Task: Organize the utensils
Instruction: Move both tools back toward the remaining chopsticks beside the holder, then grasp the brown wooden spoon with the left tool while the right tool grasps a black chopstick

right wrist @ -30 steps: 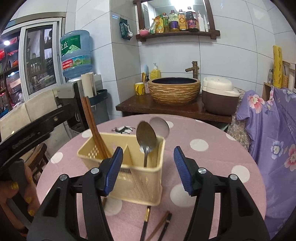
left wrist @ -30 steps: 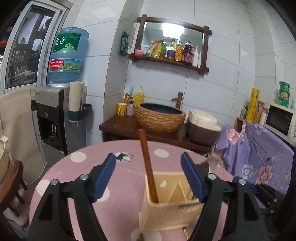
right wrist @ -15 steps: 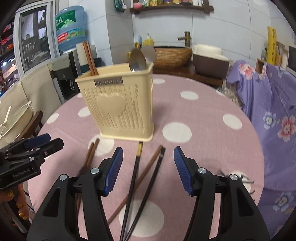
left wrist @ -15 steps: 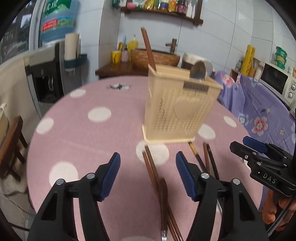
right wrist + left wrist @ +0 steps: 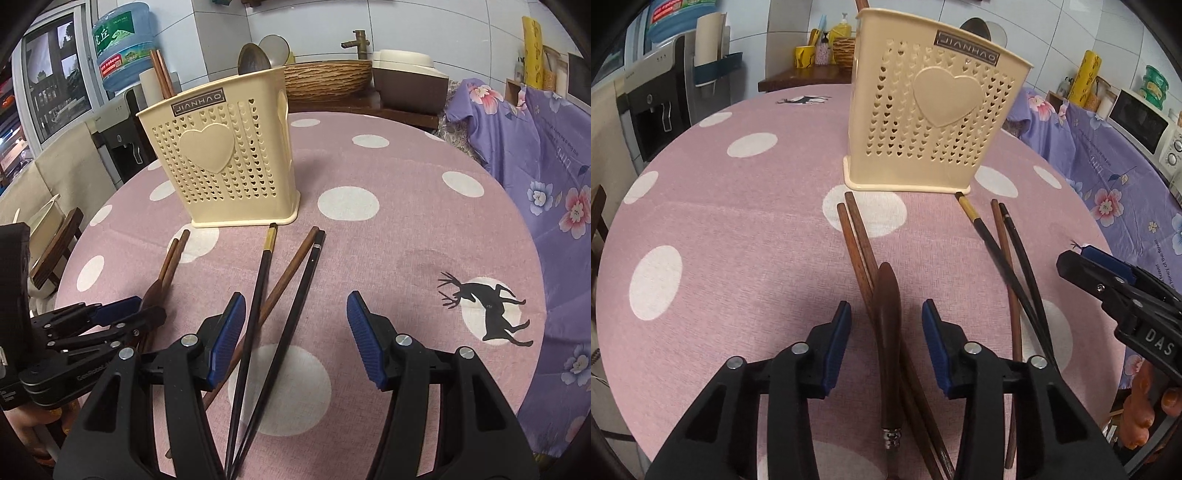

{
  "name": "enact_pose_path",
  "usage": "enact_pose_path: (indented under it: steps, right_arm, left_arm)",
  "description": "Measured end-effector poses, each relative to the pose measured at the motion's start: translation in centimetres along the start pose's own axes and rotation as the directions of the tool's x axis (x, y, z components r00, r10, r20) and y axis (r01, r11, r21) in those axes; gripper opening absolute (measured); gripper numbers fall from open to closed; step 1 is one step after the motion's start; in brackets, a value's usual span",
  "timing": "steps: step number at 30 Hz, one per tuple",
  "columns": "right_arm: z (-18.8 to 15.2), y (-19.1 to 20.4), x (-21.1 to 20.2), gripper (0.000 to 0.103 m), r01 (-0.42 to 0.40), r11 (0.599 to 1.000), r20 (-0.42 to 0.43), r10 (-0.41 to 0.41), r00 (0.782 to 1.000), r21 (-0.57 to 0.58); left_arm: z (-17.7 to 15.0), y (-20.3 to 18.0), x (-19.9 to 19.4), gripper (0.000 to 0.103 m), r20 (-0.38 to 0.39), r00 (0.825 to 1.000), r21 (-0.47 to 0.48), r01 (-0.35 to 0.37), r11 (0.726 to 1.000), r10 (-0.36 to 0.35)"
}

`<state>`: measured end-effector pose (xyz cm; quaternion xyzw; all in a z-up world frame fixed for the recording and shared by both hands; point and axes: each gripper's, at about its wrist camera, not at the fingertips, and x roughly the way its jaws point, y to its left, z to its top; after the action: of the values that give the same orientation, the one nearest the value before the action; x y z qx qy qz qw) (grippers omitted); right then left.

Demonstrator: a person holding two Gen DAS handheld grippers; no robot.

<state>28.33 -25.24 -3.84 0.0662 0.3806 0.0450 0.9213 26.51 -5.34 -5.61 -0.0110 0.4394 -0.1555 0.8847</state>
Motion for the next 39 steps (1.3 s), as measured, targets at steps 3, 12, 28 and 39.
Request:
enact_pose_path:
  steps: [3,12,28,39]
  right_arm:
    - [0.0,0.1,0.1,0.057,-0.003,1.0,-0.003,0.003,1.0,-0.004]
    - [1.2,1.6,1.6,0.05,-0.021,0.998,-0.031,0.02,0.999,-0.054]
    - [5.0,4.5,9.3,0.027,-0.026,0.993,-0.183,0.005,0.983,-0.112]
    - [5.3,5.3,10.9,0.016,0.021,0.989,-0.19,-0.049,0.981,-0.144]
  left_arm:
    - [0.2,-0.2,0.2,0.029,-0.002,1.0,0.001,-0.001,1.0,0.001]
    - [0.3,0.2,0.2,0.016,0.01,1.0,-0.028,0.003,1.0,-0.003]
    - [1.3,3.0,-1.0,0.016,0.055,0.999,-0.119,0.005,0.993,0.002]
    - [1.9,4.4,-0.4,0.016,0.049,0.999,-0.149,-0.008,0.989,0.015]
